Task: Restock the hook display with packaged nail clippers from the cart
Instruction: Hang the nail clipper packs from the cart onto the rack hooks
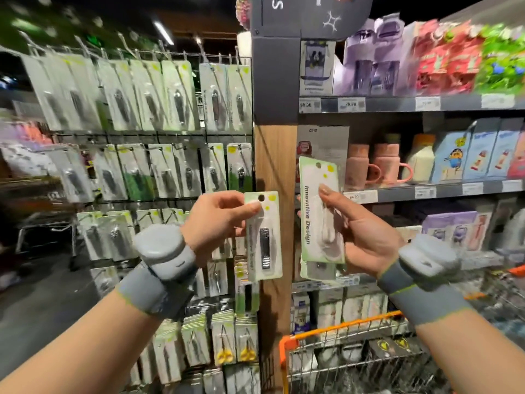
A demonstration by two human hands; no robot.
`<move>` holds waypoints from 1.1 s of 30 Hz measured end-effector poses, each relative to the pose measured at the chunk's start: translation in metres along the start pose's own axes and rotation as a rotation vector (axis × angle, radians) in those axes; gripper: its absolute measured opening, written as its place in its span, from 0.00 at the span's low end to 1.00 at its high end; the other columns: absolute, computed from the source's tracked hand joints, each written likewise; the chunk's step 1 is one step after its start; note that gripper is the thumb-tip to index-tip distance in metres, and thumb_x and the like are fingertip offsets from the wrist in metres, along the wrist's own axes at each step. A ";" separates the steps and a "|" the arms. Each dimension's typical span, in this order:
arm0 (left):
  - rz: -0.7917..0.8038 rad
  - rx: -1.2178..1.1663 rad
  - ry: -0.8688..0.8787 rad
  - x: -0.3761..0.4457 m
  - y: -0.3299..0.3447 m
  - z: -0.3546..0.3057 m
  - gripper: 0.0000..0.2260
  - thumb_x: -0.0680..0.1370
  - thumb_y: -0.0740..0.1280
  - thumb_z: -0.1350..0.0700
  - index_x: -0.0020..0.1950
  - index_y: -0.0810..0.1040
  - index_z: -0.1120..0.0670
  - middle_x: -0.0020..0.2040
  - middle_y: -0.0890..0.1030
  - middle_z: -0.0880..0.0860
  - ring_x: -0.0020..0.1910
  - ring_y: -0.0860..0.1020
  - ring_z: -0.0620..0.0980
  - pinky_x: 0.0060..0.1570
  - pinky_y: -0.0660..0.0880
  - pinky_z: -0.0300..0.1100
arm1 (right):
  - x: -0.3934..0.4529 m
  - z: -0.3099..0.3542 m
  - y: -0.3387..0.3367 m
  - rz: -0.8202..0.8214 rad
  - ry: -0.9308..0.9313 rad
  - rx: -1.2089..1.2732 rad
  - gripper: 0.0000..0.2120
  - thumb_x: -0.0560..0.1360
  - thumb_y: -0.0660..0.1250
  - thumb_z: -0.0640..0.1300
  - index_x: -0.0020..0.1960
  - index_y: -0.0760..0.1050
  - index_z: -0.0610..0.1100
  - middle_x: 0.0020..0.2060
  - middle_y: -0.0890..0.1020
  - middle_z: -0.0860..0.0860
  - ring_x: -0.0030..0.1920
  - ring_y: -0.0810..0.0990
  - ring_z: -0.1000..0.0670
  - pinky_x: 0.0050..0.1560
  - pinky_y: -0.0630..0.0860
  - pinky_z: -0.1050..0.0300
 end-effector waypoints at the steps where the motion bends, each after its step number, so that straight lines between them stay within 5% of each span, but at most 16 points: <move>1: -0.011 0.005 0.006 -0.001 -0.012 -0.002 0.09 0.75 0.68 0.64 0.34 0.75 0.59 0.28 0.77 0.49 0.25 0.71 0.41 0.26 0.70 0.31 | 0.005 -0.006 0.008 0.022 0.013 -0.005 0.13 0.56 0.75 0.43 0.40 0.85 0.42 0.40 0.86 0.46 0.39 0.85 0.50 0.41 0.82 0.53; 6: -0.075 0.051 0.027 0.000 -0.059 -0.007 0.04 0.73 0.70 0.66 0.41 0.78 0.59 0.34 0.82 0.51 0.30 0.77 0.42 0.30 0.73 0.32 | 0.024 -0.022 0.032 0.073 0.051 -0.038 0.30 0.46 0.85 0.46 0.47 0.84 0.41 0.43 0.85 0.44 0.41 0.85 0.48 0.46 0.82 0.48; 11: -0.123 0.123 0.113 0.004 -0.126 -0.014 0.08 0.71 0.71 0.69 0.45 0.81 0.57 0.34 0.79 0.52 0.29 0.76 0.40 0.29 0.73 0.31 | 0.043 -0.046 0.070 0.063 0.040 -0.041 0.17 0.52 0.78 0.44 0.40 0.84 0.43 0.38 0.86 0.47 0.37 0.85 0.51 0.38 0.82 0.54; 22: -0.081 0.307 0.153 0.034 -0.209 0.018 0.01 0.73 0.71 0.64 0.43 0.81 0.60 0.34 0.81 0.53 0.27 0.75 0.37 0.27 0.74 0.31 | 0.076 -0.090 0.080 -0.068 -0.016 -0.036 0.29 0.46 0.84 0.46 0.47 0.84 0.45 0.42 0.86 0.48 0.42 0.85 0.51 0.50 0.81 0.49; 27: -0.087 0.342 0.114 0.046 -0.232 0.041 0.03 0.72 0.72 0.63 0.39 0.82 0.57 0.32 0.82 0.50 0.28 0.76 0.39 0.30 0.76 0.33 | 0.083 -0.100 0.066 -0.142 -0.013 0.005 0.53 0.41 0.86 0.47 0.66 0.74 0.41 0.49 0.83 0.46 0.45 0.84 0.49 0.54 0.78 0.46; 33: -0.087 0.380 0.092 0.056 -0.237 0.054 0.05 0.71 0.73 0.63 0.36 0.82 0.55 0.28 0.80 0.47 0.32 0.75 0.49 0.38 0.76 0.43 | 0.089 -0.101 0.064 -0.126 0.007 0.007 0.42 0.40 0.86 0.45 0.54 0.81 0.42 0.48 0.84 0.45 0.42 0.85 0.48 0.42 0.82 0.50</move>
Point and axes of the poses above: each hand's wrist, its own x-axis towards the middle knuckle, its own y-axis out of the palm, z = x × y, the point moved 10 cm from there along x, towards the middle knuckle
